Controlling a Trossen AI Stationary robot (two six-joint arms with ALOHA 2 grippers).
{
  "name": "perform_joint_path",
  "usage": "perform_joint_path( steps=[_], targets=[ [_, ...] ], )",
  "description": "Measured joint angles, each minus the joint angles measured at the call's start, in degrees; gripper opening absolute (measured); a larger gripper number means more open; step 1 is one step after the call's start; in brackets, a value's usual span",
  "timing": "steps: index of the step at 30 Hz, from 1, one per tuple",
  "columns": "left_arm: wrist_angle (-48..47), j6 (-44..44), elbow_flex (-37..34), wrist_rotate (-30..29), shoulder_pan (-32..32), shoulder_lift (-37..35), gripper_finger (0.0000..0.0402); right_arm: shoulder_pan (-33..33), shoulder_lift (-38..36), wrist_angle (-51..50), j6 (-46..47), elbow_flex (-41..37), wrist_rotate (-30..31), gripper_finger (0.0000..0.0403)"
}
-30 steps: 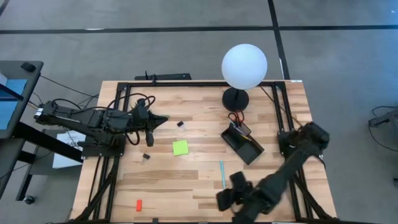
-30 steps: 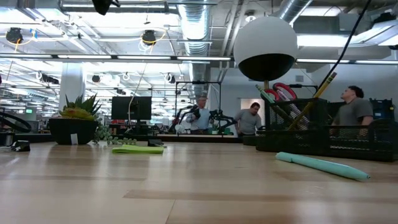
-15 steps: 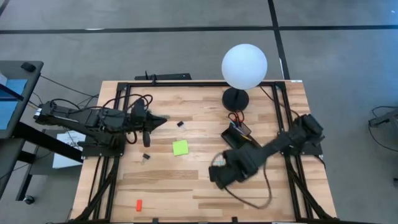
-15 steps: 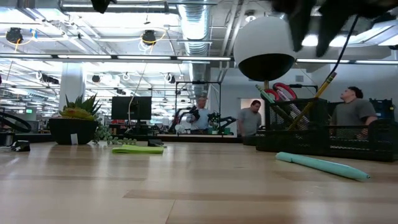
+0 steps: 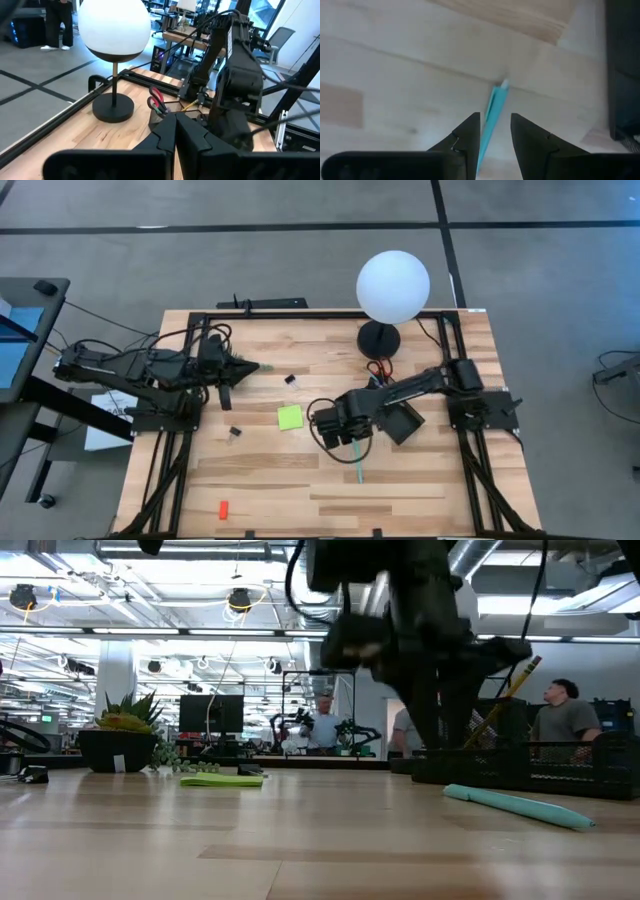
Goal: Pick and place office supplies into organizer
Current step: Put the blue pen into the black desk organizer
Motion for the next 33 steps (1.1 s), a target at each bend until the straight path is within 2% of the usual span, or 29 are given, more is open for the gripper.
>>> perform_joint_path(
  steps=[6, 13, 18, 24, 33],
  targets=[
    [-0.07, 0.07, 0.02, -0.02, 0.00, -0.17, 0.0000, -0.83, 3.15, -0.16, -1.30, 0.00, 0.13, 0.0102],
    [-0.08, 0.07, 0.02, -0.04, 0.00, -0.17, 0.0000, -1.61, 3.18, -0.30, 1.17, 0.04, 3.93, 0.0102],
    [-0.09, 0.07, 0.02, -0.07, 0.00, -0.15, 0.0000, -1.73, 3.18, -0.17, 0.45, 0.04, 3.79, 0.0102],
    [-0.22, 0.09, 0.02, -0.09, 0.00, -0.15, 0.0000, -0.49, 3.18, 4.43, 3.52, -4.18, 2.86, 0.0102],
    [-0.33, 1.35, 0.02, -0.13, 0.02, -0.15, 0.0000, 0.38, 2.83, 7.43, 6.42, -6.05, 5.56, 0.0102]
  ],
)
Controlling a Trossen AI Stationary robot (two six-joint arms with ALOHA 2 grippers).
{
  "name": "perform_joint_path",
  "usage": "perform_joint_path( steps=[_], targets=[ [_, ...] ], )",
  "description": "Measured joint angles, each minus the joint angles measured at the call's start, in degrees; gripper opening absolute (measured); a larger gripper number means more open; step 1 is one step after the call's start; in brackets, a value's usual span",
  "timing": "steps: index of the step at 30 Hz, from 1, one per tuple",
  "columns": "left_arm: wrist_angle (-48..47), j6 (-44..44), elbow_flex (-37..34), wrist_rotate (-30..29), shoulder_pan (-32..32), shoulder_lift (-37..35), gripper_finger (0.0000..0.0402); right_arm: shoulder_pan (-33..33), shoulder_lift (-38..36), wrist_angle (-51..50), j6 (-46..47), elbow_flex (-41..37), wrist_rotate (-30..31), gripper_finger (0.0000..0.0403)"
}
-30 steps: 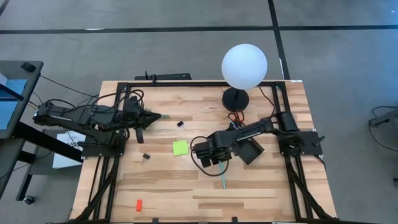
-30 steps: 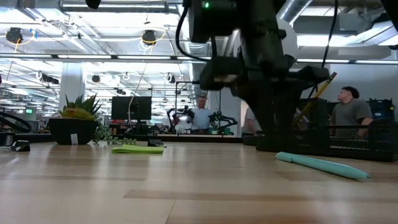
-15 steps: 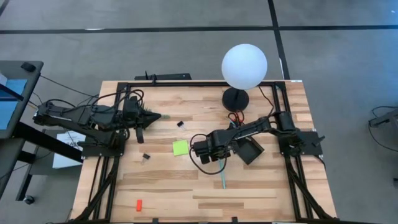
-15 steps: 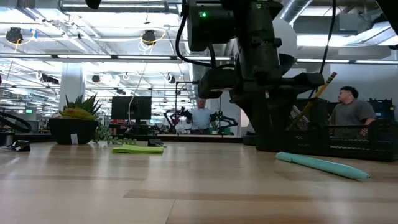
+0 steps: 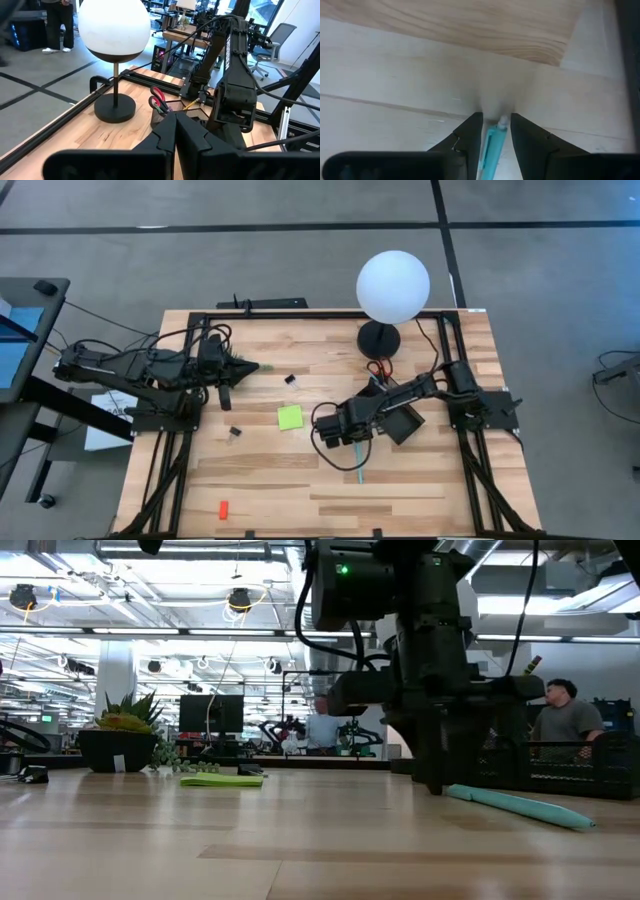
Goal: Pick and place office supplies into organizer
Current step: Put the blue pen into the black desk organizer
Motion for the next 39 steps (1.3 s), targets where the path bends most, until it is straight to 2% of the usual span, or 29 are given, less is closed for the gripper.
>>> perform_joint_path(
  steps=[6, 22, 33, 39],
  targets=[
    [0.00, 0.11, 0.00, 0.00, 0.00, 0.00, 0.0000, -0.06, 0.07, 0.35, -0.43, -0.02, 0.32, 0.0092],
    [0.02, 0.07, 0.00, -0.02, 0.00, 0.00, 0.0000, 0.99, 0.17, 1.86, -6.13, -0.04, 3.64, 0.0005],
    [0.02, 0.03, 0.00, -0.50, 0.00, 0.00, 0.0000, 1.88, -0.51, 2.58, -7.95, -0.21, 5.47, 0.0002],
    [0.04, 0.00, 0.00, -0.51, 0.00, 0.02, 0.0000, 2.24, -5.95, 5.88, -8.46, -0.19, 7.61, 0.0003]
  ],
)
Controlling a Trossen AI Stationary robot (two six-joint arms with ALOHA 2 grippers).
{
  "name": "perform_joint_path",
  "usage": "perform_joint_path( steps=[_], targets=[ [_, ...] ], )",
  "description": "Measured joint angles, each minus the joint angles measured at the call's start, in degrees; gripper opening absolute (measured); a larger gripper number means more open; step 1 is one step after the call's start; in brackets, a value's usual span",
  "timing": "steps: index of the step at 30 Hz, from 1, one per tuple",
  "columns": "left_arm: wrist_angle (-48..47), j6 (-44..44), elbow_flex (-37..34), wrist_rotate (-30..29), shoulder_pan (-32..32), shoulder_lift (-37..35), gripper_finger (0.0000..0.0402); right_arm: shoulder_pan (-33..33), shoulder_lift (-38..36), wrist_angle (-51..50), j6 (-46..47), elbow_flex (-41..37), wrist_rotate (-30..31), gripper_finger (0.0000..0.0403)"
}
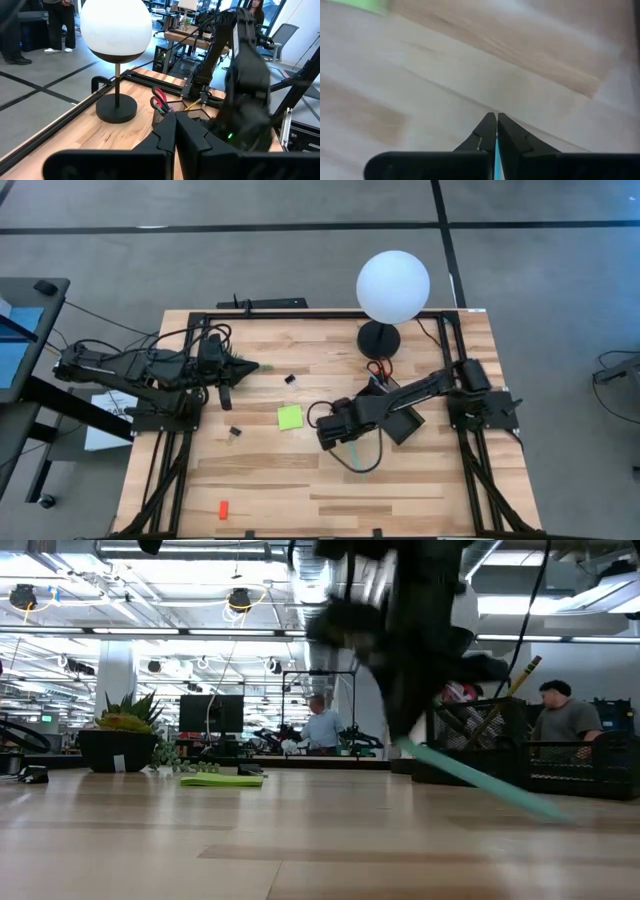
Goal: Pick and place office supplies into organizer
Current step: Put the blue pen into the black desk organizer
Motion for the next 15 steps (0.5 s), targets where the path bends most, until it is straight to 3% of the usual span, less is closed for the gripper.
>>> perform_joint_path(
  steps=[8, 15],
  targets=[
    [0.44, -1.06, 0.00, -1.54, 0.00, 0.00, 0.0000, 0.21, -14.52, 0.01, -2.71, 0.08, 16.89, 0.0001],
    [0.42, -1.64, 0.00, -2.98, 0.00, 0.00, 0.0000, 0.39, -30.35, -13.36, -4.02, 0.17, 37.95, 0.0001]
  ],
)
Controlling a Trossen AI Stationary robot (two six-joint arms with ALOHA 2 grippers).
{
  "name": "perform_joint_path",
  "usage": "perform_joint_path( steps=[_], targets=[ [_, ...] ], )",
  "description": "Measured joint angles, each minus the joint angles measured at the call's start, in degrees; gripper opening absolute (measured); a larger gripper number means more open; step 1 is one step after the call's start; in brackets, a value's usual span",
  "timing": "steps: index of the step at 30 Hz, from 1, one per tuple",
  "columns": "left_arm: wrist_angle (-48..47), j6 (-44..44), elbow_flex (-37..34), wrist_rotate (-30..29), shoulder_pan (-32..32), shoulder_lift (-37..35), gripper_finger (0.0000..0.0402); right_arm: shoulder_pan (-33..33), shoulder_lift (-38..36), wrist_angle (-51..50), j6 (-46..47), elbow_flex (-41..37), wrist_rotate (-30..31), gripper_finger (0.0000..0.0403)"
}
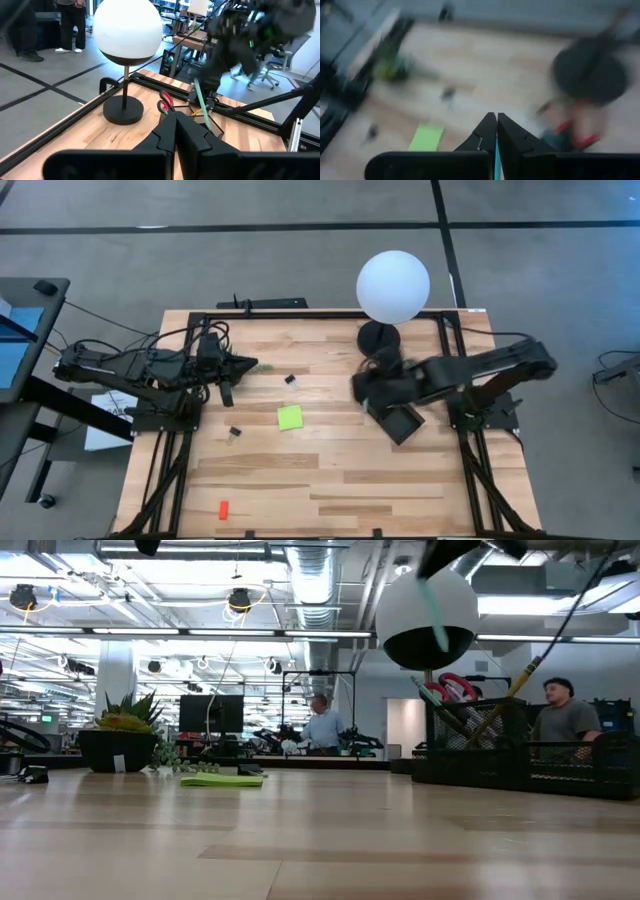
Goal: Pick and place office supplies into organizer
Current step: Put the blue pen into the black desk organizer
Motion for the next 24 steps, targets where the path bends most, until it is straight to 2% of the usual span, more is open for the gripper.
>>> perform_joint_path(
  steps=[5, 9, 14, 20, 24],
  targets=[
    [-0.02, 0.19, 0.00, -3.12, 0.00, 0.00, 0.0000, 0.84, -5.58, -10.13, 0.48, 0.00, 13.16, 0.0001],
    [-0.11, 0.96, 0.00, -5.91, 0.00, 0.00, 0.0000, 2.02, -5.25, -10.87, 0.37, -2.76, 19.34, 0.0000],
    [-0.14, 1.01, 0.00, -6.70, 0.00, 0.00, 0.0000, 1.29, -1.63, -11.27, 7.51, -8.63, 18.66, 0.0000],
    [-0.35, 1.03, 0.00, -6.70, 0.00, 0.00, 0.0000, 0.49, 3.12, -10.93, 15.59, -14.54, 13.41, 0.0000],
    [-0.39, 1.03, 0.00, -6.70, 0.00, 0.00, 0.0000, 0.75, 6.58, -11.10, 17.49, -15.41, 9.11, 0.0000]
  ],
)
